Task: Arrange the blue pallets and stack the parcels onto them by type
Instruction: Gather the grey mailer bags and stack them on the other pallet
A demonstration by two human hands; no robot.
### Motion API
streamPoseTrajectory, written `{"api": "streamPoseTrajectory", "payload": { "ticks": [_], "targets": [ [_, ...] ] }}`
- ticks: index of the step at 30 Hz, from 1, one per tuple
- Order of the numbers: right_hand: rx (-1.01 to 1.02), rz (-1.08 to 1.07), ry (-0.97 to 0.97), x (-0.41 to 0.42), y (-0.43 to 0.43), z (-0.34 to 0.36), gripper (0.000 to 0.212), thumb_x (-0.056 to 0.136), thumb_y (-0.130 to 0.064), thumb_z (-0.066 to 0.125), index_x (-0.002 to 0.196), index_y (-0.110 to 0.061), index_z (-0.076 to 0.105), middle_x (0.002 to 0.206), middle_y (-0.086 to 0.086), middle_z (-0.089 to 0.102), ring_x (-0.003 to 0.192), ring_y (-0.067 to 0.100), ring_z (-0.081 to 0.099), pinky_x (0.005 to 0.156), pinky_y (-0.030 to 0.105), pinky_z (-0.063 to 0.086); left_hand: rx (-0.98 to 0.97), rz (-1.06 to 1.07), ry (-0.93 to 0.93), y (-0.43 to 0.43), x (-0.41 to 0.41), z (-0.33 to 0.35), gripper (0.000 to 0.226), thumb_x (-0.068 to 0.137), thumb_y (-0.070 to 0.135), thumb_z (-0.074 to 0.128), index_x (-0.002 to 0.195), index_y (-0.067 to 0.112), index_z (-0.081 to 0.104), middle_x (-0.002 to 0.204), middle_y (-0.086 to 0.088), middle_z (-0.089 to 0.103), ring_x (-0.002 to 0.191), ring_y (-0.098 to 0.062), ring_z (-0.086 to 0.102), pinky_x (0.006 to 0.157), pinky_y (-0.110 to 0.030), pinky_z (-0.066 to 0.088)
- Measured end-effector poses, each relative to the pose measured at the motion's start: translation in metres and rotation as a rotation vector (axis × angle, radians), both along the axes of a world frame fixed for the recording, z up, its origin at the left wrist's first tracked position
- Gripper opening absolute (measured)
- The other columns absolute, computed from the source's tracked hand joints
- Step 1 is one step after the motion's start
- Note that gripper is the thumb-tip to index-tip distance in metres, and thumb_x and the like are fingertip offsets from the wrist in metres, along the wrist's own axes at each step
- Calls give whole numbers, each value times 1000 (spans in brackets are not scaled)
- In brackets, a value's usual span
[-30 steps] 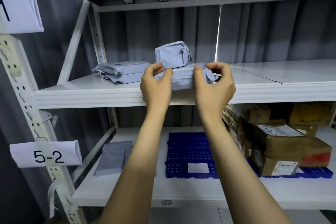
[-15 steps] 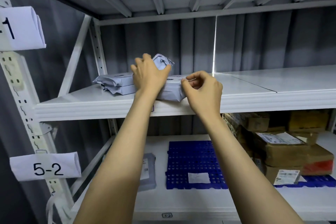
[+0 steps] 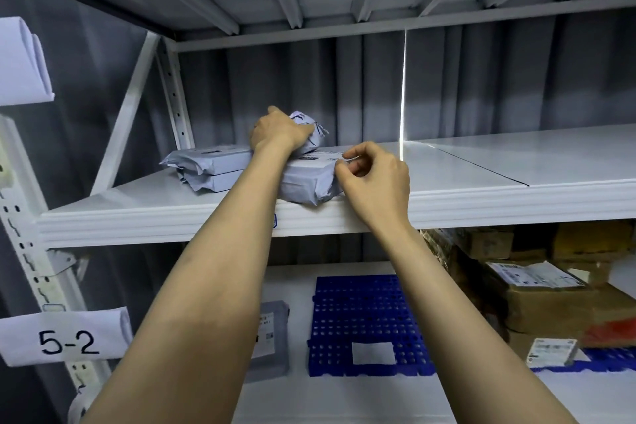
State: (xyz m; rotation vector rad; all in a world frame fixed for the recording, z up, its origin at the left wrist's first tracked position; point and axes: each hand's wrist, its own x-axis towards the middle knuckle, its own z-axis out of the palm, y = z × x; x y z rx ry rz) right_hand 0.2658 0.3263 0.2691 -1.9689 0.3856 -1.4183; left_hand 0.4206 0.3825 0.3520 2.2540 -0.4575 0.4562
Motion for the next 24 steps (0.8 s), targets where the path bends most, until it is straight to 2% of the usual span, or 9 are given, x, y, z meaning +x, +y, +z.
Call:
{"api": "streamPoseTrajectory", "payload": {
  "ticks": [4,8,11,14,16,19,22,24],
  "targets": [
    [-22,-36,23,3,0,-3,8,83,-32,63,84,-26,69,70,-11,64,78,15,62,65,27,44,-79,-3,45,0,3,3,79,74,46,71,134,8,36,138,-13,49,126,-32,48,95,-35,43],
    [-134,-93,118,6,2,-5,20,86,-46,60,94,-32,72,84,-14,71,91,12,62,67,26,40,-274,-40,-1,2,3,8,74,68,38,74,127,6,43,130,-13,53,118,-31,53,90,-33,45],
    [-226,-111,183,10,2,-9,30,88,-52,56,109,-36,70,95,-14,72,107,14,56,74,28,41,-446,-135,-123,9,-10,8,55,69,35,73,108,7,46,104,-3,55,96,-24,55,74,-27,44],
    [-258,-122,203,11,-2,-10,33,91,-49,54,118,-35,67,105,-8,72,114,17,54,79,29,41,-574,-223,-215,23,-40,4,43,71,33,73,93,14,40,81,10,44,76,-12,47,58,-23,36],
    [-218,-71,101,9,-1,-11,31,91,-40,56,119,-29,68,110,-4,71,114,18,55,82,28,41,-650,-286,-247,38,-62,-6,41,68,31,72,90,15,41,79,12,42,71,-6,44,60,-18,37],
    [25,58,-237,-5,7,-18,30,91,-29,57,115,-16,70,108,-1,71,103,13,61,89,31,50,-803,-462,-219,65,-94,-35,36,60,30,66,85,21,41,84,4,45,74,-12,46,68,-25,40],
    [237,144,-512,-24,19,-36,31,93,-27,51,113,-9,66,104,-3,69,96,4,63,82,23,53,-835,-593,-197,92,-131,-75,36,64,23,59,94,13,43,90,2,47,77,-9,46,68,-24,40],
    [330,249,-615,-37,28,-54,34,94,-31,48,115,-8,61,108,3,68,100,12,66,80,27,55,-827,-652,-196,106,-151,-104,39,66,15,57,101,7,43,92,6,50,79,-3,49,71,-18,40]
  ]
}}
